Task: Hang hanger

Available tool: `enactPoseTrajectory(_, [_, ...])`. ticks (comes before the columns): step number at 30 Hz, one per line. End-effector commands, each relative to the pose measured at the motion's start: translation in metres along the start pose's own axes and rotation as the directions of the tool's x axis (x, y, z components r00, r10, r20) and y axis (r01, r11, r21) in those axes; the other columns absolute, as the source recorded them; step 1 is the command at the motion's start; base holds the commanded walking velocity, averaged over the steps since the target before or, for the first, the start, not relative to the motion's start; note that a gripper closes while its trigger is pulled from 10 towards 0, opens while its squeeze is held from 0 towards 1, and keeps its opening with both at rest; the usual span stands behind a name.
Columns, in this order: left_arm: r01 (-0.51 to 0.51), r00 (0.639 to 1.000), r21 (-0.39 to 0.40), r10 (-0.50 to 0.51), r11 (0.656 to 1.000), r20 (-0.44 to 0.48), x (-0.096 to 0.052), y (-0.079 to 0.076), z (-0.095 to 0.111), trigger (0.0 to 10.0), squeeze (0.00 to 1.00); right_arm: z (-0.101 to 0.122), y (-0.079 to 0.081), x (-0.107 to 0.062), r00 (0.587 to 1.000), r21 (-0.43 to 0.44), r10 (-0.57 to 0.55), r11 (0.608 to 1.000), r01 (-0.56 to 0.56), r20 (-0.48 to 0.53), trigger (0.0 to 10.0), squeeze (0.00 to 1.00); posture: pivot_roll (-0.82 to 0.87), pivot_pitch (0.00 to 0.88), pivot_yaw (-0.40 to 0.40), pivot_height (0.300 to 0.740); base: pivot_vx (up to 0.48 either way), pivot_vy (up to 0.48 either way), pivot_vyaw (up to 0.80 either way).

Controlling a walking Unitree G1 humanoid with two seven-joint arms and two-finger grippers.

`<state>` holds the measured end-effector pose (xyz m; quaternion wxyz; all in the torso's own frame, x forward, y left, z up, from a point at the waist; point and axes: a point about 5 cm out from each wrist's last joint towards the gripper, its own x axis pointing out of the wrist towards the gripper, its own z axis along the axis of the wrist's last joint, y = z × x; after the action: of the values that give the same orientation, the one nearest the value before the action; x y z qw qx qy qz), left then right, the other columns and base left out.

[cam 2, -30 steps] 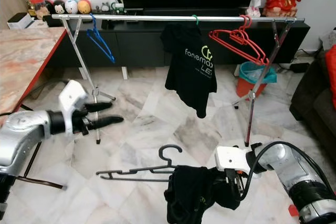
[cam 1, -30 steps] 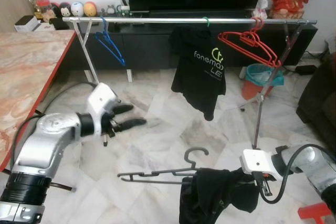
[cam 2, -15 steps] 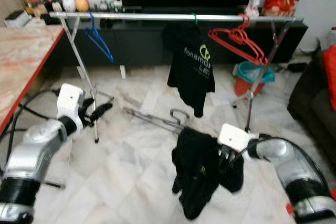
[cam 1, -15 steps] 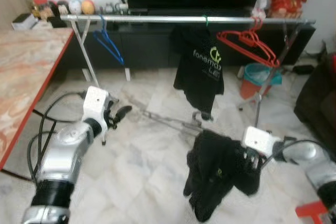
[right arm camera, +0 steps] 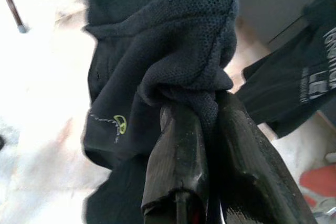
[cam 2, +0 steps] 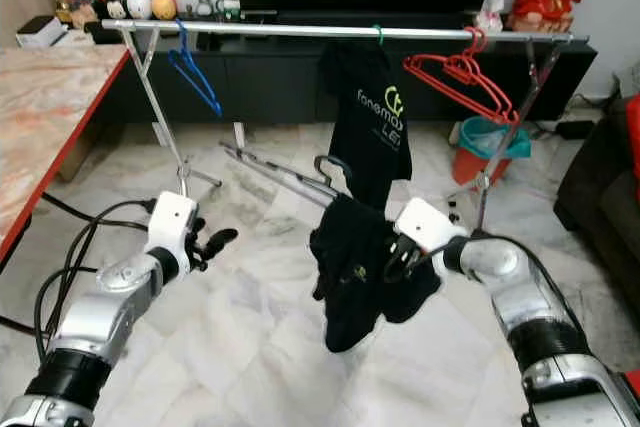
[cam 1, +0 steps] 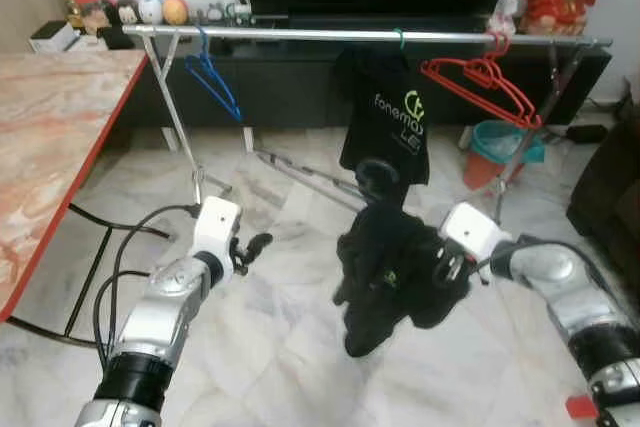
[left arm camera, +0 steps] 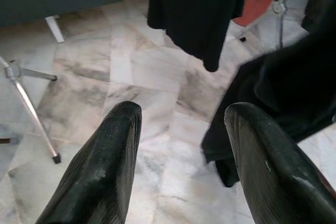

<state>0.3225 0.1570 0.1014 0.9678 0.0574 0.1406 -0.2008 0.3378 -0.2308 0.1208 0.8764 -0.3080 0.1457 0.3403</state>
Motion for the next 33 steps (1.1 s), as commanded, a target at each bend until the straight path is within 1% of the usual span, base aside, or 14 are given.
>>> enactPoseTrajectory(1, [0.045, 0.999, 0.02, -0.045, 0.999, 0.002, 0.002, -0.006, -0.002, 10.0, 0.0, 0.016, -0.013, -0.004, 0.997, -0.019, -0.014, 1.0, 0.016, 0.07, 0.0, 0.0, 0.06, 0.0, -0.034, 0.74, 0.0, 0.0, 0.0])
enactPoseTrajectory(3, [0.089, 0.996, 0.044, -0.089, 0.995, 0.006, 0.003, -0.012, -0.004, 10.0, 0.0, 0.023, -0.014, -0.005, 0.994, -0.025, 0.035, 0.999, -0.032, 0.102, 0.0, 0.0, 0.06, 0.0, -0.034, 0.74, 0.0, 0.0, 0.0])
enactPoseTrajectory(4, [0.099, 0.995, 0.038, -0.099, 0.994, 0.009, 0.004, -0.013, -0.004, 10.0, 0.0, 0.025, -0.013, -0.006, 0.992, -0.041, 0.059, 0.998, -0.054, 0.116, 0.0, 0.0, 0.06, 0.0, -0.035, 0.74, 0.0, 0.0, 0.0])
enactPoseTrajectory(7, [0.119, 0.993, 0.031, -0.119, 0.992, 0.019, 0.004, -0.015, -0.006, 10.0, 0.0, 0.03, -0.014, -0.008, 0.984, -0.044, 0.096, 0.995, -0.091, 0.147, 0.0, 0.0, 0.06, 0.0, -0.035, 0.74, 0.0, 0.0, 0.0])
enactPoseTrajectory(10, [0.151, 0.988, 0.016, -0.151, 0.988, 0.029, 0.005, -0.019, -0.011, 10.0, 0.0, 0.033, -0.012, -0.011, 0.966, -0.041, 0.176, 0.984, -0.171, 0.191, 0.0, 0.0, 0.05, 0.0, -0.038, 0.74, 0.0, 0.0, 0.0])
enactPoseTrajectory(12, [0.213, 0.976, -0.014, -0.213, 0.977, 0.04, 0.004, -0.026, -0.016, 10.0, 0.0, 0.032, -0.012, -0.011, 0.96, -0.026, 0.2, 0.98, -0.199, 0.195, 0.0, 0.0, 0.05, 0.0, -0.038, 0.74, 0.0, 0.0, 0.0])
enactPoseTrajectory(16, [0.258, 0.966, -0.029, -0.258, 0.966, 0.029, 0.002, -0.031, -0.021, 10.0, 0.0, 0.032, -0.009, -0.011, 0.951, -0.03, 0.236, 0.971, -0.235, 0.201, 0.0, 0.0, 0.05, 0.0, -0.04, 0.74, 0.0, 0.0, 0.0])
enactPoseTrajectory(18, [0.308, 0.951, -0.011, -0.308, 0.951, 0.028, 0.0, -0.035, -0.023, 10.0, 0.0, 0.035, -0.005, -0.012, 0.929, -0.029, 0.288, 0.957, -0.289, 0.232, 0.0, 0.0, 0.05, 0.0, -0.04, 0.74, 0.0, 0.0, 0.0])
enactPoseTrajectory(19, [0.334, 0.942, -0.003, -0.334, 0.942, 0.032, -0.001, -0.038, -0.023, 10.0, 0.0, 0.038, 0.0, -0.013, 0.905, -0.035, 0.335, 0.94, -0.338, 0.26, 0.0, 0.0, 0.05, 0.0, -0.042, 0.74, 0.0, 0.0, 0.0])
enactPoseTrajectory(20, [0.352, 0.936, -0.001, -0.351, 0.936, 0.033, -0.002, -0.039, -0.024, 10.0, 0.0, 0.04, 0.002, -0.013, 0.891, -0.041, 0.359, 0.931, -0.362, 0.276, 0.0, 0.0, 0.06, 0.0, -0.043, 0.74, 0.0, 0.0, 0.0])
enactPoseTrajectory(23, [0.354, 0.935, 0.012, -0.354, 0.935, 0.023, -0.002, -0.038, -0.026, 10.0, 0.0, 0.04, 0.0, -0.011, 0.899, -0.043, 0.346, 0.937, -0.348, 0.269, 0.0, 0.0, 0.06, 0.0, -0.043, 0.74, 0.0, 0.0, 0.0])
enactPoseTrajectory(24, [0.357, 0.934, 0.015, -0.357, 0.934, 0.022, -0.002, -0.039, -0.027, 10.0, 0.0, 0.04, 0.001, -0.011, 0.896, -0.047, 0.356, 0.933, -0.357, 0.266, 0.0, 0.0, 0.05, 0.0, -0.043, 0.74, 0.0, 0.0, 0.0])
enactPoseTrajectory(29, [0.371, 0.928, 0.002, -0.371, 0.929, 0.023, -0.002, -0.04, -0.03, 10.0, 0.0, 0.046, 0.007, -0.014, 0.851, -0.067, 0.431, 0.9, -0.432, 0.3, 0.0, 0.0, 0.05, 0.0, -0.043, 0.74, 0.0, 0.0, 0.0])
enactPoseTrajectory(33, [0.37, 0.929, -0.011, -0.37, 0.929, 0.021, -0.002, -0.04, -0.034, 10.0, 0.0, 0.048, 0.008, -0.015, 0.84, -0.075, 0.448, 0.891, -0.448, 0.305, 0.0, 0.0, 0.05, 0.0, -0.043, 0.74, 0.0, 0.0, 0.0])
